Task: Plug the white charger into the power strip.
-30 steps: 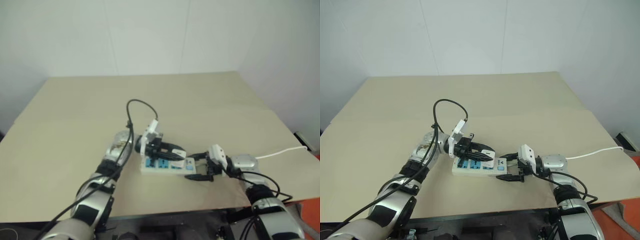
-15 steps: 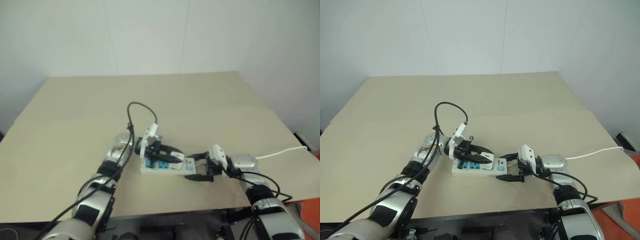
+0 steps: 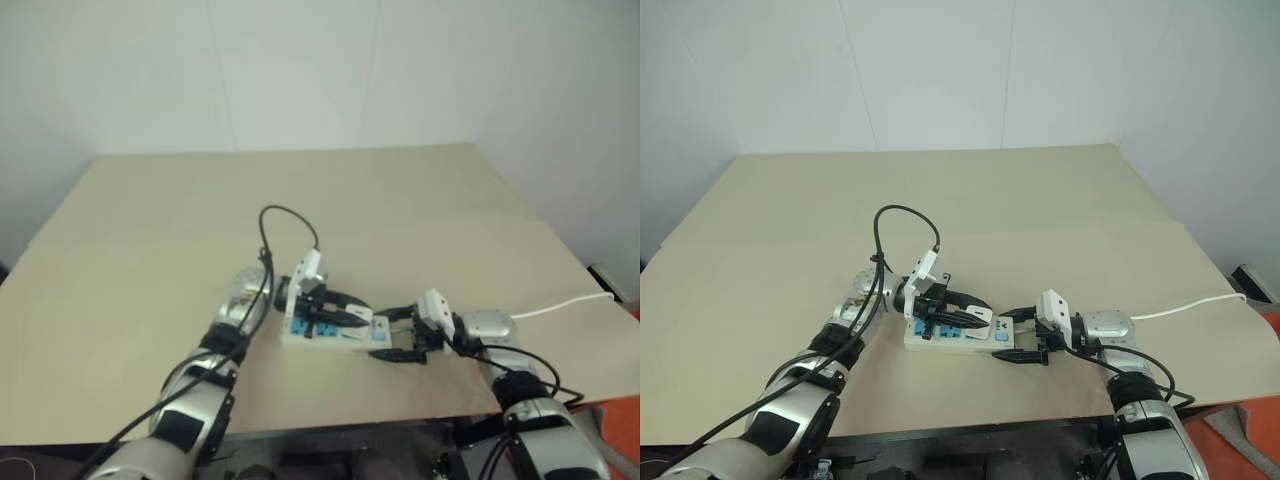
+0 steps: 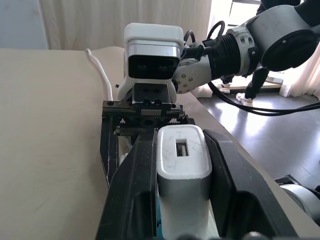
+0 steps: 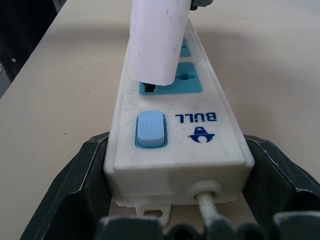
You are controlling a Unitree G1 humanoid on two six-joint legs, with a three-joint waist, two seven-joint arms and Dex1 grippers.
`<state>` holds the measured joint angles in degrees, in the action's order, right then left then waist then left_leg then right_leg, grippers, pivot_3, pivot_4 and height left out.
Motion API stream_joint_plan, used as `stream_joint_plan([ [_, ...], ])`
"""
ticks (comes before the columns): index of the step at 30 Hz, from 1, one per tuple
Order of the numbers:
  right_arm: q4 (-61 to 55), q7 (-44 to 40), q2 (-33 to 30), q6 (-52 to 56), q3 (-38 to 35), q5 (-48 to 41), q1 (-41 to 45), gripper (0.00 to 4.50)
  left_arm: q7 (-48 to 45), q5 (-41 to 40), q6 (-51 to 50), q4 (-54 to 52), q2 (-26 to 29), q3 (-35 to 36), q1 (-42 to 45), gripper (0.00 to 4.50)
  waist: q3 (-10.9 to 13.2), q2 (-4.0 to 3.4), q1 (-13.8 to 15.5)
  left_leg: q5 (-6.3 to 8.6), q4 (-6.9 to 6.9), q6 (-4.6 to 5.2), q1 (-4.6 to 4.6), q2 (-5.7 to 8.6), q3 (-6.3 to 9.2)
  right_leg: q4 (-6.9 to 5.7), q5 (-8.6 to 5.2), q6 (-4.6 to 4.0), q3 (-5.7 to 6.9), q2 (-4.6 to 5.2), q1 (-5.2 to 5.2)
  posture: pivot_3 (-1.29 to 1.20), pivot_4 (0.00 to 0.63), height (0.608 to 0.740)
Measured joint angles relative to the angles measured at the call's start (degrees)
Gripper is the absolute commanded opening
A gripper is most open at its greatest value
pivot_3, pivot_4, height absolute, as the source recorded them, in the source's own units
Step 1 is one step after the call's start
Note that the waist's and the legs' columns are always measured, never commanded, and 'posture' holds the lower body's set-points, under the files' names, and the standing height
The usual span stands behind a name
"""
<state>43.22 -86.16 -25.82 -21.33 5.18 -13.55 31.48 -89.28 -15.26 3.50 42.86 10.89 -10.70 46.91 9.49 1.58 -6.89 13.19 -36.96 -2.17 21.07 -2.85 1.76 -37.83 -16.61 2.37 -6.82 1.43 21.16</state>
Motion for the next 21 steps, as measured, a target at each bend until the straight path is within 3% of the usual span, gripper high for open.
stream_joint_plan([
  [10,-0.36,0.19,0.11,-0.13,0.11,-0.02,-0.25,3.41,3.73,-0.63,-0.35,-8.29,1.18,0.51,-6.8,1.03,-0.01,0.0,-0.05,0.0,0.06,0.0,0.0,-0.02,0.01,0.01,0.0,0.0,-0.01,-0.01,-0.03,0.0,0.15,0.74],
  [21,-0.17,0.22,0.12,-0.17,0.24,0.0,-0.17,3.41,4.26,0.2,4.55,-7.59,1.69,-1.74,-7.42,1.03,-0.06,0.01,-0.05,0.0,0.1,0.0,-0.02,-0.01,0.0,0.06,-0.01,0.01,-0.01,-0.01,-0.06,0.0,0.15,0.74],
])
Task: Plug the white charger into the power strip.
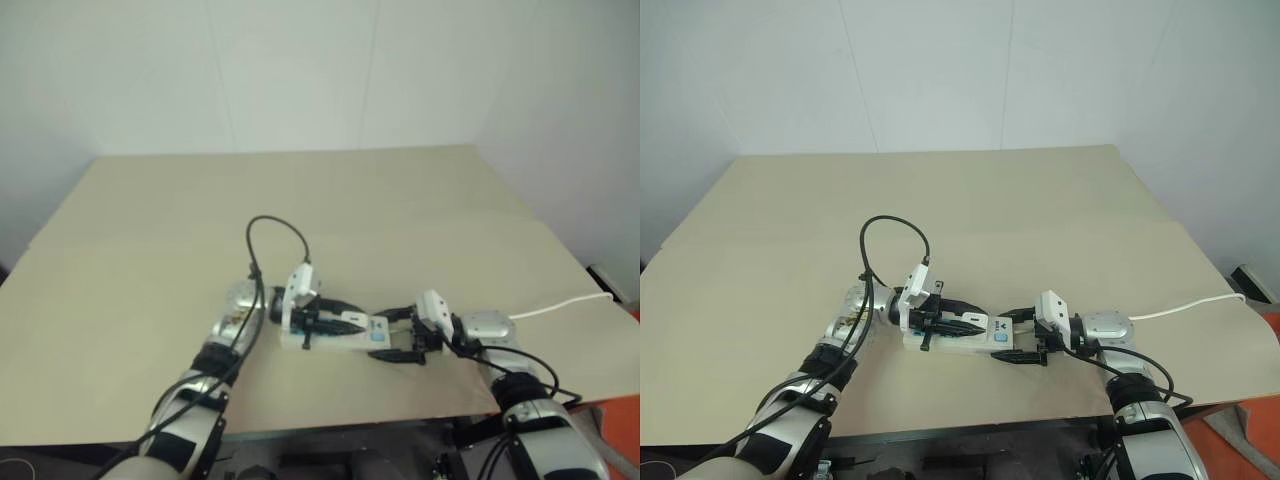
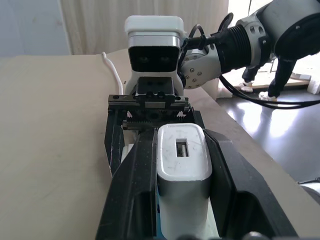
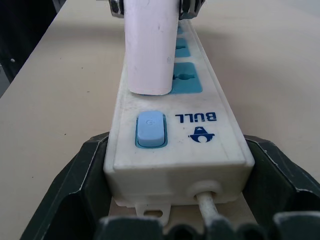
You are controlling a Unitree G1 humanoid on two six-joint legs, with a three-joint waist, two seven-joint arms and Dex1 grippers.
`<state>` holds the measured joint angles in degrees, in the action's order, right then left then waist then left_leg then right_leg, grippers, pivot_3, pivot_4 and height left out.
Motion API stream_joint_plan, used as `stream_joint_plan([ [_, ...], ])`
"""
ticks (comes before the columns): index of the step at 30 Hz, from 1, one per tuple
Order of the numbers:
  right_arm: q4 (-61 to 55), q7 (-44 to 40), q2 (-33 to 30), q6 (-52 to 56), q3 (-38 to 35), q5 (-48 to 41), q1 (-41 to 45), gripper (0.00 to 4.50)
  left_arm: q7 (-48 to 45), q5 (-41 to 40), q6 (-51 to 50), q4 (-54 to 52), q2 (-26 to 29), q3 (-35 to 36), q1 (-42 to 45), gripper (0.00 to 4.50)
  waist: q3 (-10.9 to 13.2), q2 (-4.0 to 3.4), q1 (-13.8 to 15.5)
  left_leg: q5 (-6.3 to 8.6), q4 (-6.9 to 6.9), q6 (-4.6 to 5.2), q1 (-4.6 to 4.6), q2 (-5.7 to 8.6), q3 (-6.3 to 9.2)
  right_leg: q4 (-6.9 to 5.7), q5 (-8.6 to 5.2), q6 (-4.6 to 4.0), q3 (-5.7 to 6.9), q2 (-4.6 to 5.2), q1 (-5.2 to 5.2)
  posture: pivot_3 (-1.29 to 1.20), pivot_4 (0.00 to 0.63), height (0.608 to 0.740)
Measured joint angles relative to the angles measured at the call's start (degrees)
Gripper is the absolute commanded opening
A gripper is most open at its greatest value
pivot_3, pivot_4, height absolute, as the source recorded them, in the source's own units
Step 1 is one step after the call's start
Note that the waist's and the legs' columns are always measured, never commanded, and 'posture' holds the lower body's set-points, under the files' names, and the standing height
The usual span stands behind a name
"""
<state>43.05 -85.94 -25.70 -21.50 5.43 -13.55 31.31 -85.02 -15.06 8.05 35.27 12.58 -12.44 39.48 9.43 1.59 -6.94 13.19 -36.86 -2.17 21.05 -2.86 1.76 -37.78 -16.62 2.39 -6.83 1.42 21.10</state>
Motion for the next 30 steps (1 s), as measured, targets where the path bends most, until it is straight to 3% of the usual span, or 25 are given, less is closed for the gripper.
stream_joint_plan([
  [14,0.37,0.66,0.1,-0.22,0.32,0.48,-0.01,3.41,1.34,-0.89,-0.32,0.39,-0.04,0.14,-0.95,1.03,-0.36,0.03,-0.01,0.0,0.03,0.0,-0.11,0.0,0.0,0.01,-0.04,0.06,0.0,-0.01,-0.11,0.0,0.15,0.74],
  [25,0.88,0.57,0.25,-0.89,0.48,0.52,0.24,3.41,0.38,-0.11,-0.77,-0.84,2.3,0.23,-2.87,4.49,-0.38,0.04,-0.16,0.0,0.19,0.0,-0.25,-0.01,-0.04,0.12,-0.04,0.07,-0.08,-0.02,-0.18,0.0,0.15,0.74],
  [30,1.04,0.38,0.18,-0.95,0.49,0.52,0.44,3.41,-1.11,-1.54,-6.62,-5.15,7.01,1.12,-4.11,4.49,-0.35,0.06,-0.18,0.0,0.19,0.0,-0.43,-0.01,-0.03,0.12,-0.04,0.07,-0.07,-0.02,-0.15,0.0,0.15,0.74],
])
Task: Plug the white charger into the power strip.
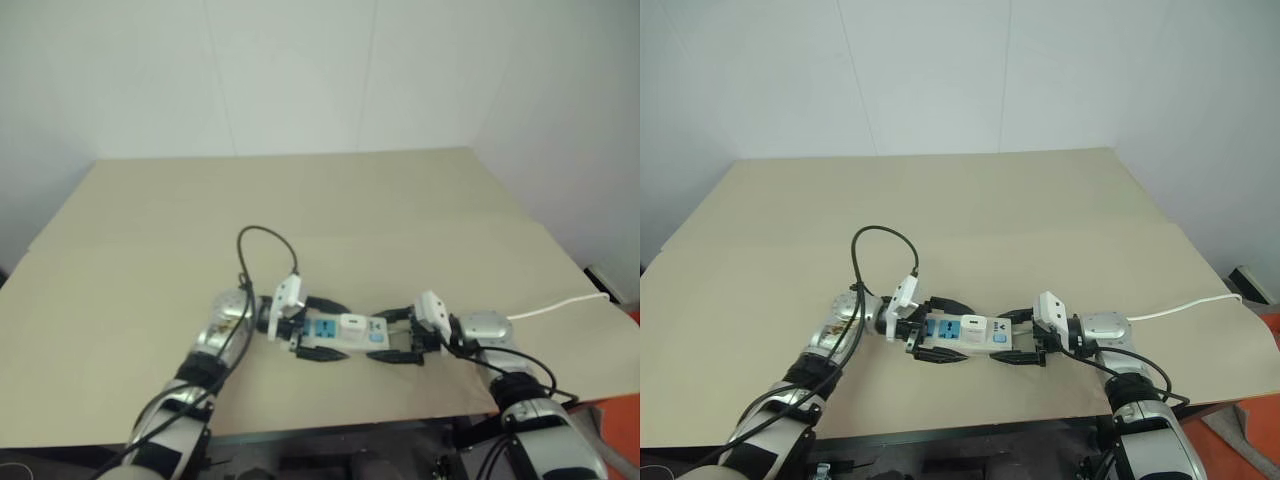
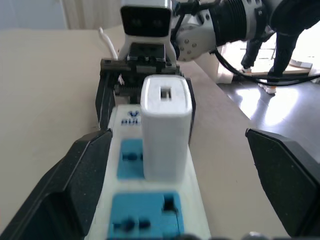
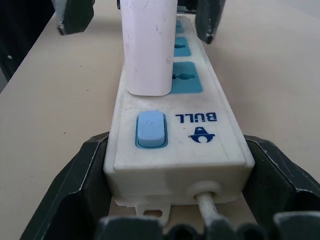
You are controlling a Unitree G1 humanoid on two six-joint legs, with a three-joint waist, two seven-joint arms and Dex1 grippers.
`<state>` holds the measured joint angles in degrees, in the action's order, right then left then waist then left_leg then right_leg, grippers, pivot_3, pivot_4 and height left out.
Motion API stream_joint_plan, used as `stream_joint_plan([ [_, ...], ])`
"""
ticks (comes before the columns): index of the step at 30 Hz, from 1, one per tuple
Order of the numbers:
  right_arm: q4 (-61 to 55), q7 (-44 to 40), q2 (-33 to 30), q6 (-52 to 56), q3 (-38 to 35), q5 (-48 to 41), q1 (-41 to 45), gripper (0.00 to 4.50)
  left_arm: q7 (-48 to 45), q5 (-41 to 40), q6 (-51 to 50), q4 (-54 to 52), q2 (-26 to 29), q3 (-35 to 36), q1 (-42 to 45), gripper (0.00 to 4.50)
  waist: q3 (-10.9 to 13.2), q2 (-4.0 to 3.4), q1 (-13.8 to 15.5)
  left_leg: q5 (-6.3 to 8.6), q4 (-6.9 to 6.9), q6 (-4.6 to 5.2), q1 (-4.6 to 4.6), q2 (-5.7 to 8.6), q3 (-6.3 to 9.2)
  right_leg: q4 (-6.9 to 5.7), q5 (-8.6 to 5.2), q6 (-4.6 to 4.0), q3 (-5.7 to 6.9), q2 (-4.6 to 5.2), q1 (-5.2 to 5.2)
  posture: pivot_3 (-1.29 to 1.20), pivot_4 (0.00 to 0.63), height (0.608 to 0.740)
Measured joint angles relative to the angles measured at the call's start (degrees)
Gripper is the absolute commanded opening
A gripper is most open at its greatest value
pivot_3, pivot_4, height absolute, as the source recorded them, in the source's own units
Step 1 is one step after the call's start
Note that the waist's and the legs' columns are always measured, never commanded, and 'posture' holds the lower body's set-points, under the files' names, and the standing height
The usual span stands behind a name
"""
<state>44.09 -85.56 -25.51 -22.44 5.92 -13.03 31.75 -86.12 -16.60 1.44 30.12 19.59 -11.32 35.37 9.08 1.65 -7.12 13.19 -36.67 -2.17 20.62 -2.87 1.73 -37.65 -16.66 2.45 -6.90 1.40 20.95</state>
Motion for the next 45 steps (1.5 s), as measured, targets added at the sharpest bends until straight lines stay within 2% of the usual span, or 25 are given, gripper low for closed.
stream_joint_plan([
  [1,-0.03,-0.04,-0.07,-0.1,0.0,-0.01,0.0,3.41,-0.04,-1.04,-2.29,-1.4,1.19,0.63,-0.19,4.49,0.01,0.02,0.02,0.0,0.0,0.0,-0.01,0.0,0.01,0.0,0.0,0.0,0.0,0.0,0.03,0.0,0.15,0.74],
  [3,-0.01,-0.1,-0.25,-1.15,0.02,0.12,-0.02,4.12,-0.05,-2.89,-5.81,-4.31,2.9,2.26,-0.2,4.5,0.03,0.05,0.13,0.0,0.0,0.0,0.02,0.0,0.01,0.04,0.0,0.0,0.03,0.01,0.04,0.0,0.15,0.74],
  [5,0.05,-0.35,-0.61,-1.63,0.37,0.9,-0.02,4.44,-0.01,-5.16,-8.66,-7.46,4.39,4.04,-0.15,4.5,0.06,0.06,0.24,0.0,0.0,0.0,0.14,0.0,0.01,0.07,0.01,0.01,0.04,0.03,0.14,0.0,0.15,0.74],
  [8,-1.02,-0.66,-1.09,-1.69,0.51,1.02,-0.24,4.44,0.63,-8.52,-12.34,-10.84,8.28,8.24,-0.3,4.5,0.09,0.07,0.3,0.0,0.0,0.0,0.32,-0.03,0.06,0.1,0.02,-0.01,0.09,0.04,0.29,0.0,0.15,0.74],
  [12,-4.35,-0.47,-2.98,-2.21,-0.02,0.39,-2.0,4.44,1.14,-10.48,-13.89,-14.06,16.31,13.99,-4.44,4.5,0.33,-0.1,0.56,0.01,0.0,-0.01,0.52,0.01,0.04,0.2,0.15,-0.24,0.13,0.16,0.43,0.0,0.15,0.74],
  [18,-13.46,-1.96,-13.33,-1.64,-3.21,-2.5,-5.44,4.44,0.27,-11.0,-14.34,-17.57,25.06,19.16,-14.88,4.5,0.67,-0.16,2.22,0.0,-0.06,-0.01,1.41,0.03,-0.02,0.11,0.25,-0.36,0.19,0.26,1.36,0.0,0.15,0.74],
  [25,-23.79,-2.63,-25.97,1.37,-9.65,-7.3,-13.17,4.44,-0.38,-14.56,-16.46,-24.59,32.8,27.35,-26.07,4.5,0.77,-0.21,3.63,0.01,0.03,0.0,1.36,0.02,-0.12,0.15,0.21,-0.38,0.2,0.3,1.37,0.0,0.15,0.74],
  [31,-31.16,-2.14,-30.97,5.83,-14.82,-10.91,-20.54,4.44,0.67,-15.65,-17.21,-28.03,33.58,29.51,-28.67,4.5,0.78,-0.2,3.67,0.0,0.02,0.0,1.32,0.0,-0.14,0.13,0.05,-0.11,0.18,0.26,1.35,0.0,0.15,0.74],
  [37,-35.42,0.0,-31.21,9.43,-17.98,-11.94,-25.59,4.44,3.0,-16.39,-17.96,-29.37,32.69,29.44,-28.88,4.5,0.78,-0.2,3.47,0.0,0.01,-0.01,1.33,0.01,-0.2,0.12,0.06,-0.11,0.11,0.26,1.37,0.0,0.15,0.74],
  [45,-38.83,2.37,-32.03,13.78,-20.33,-12.54,-26.83,4.44,4.24,-16.27,-17.97,-28.86,31.41,27.09,-27.0,4.5,0.79,-0.2,3.44,0.0,-0.03,-0.01,1.34,0.01,-0.19,0.13,0.07,-0.1,0.12,0.25,1.36,0.0,0.15,0.74],
])
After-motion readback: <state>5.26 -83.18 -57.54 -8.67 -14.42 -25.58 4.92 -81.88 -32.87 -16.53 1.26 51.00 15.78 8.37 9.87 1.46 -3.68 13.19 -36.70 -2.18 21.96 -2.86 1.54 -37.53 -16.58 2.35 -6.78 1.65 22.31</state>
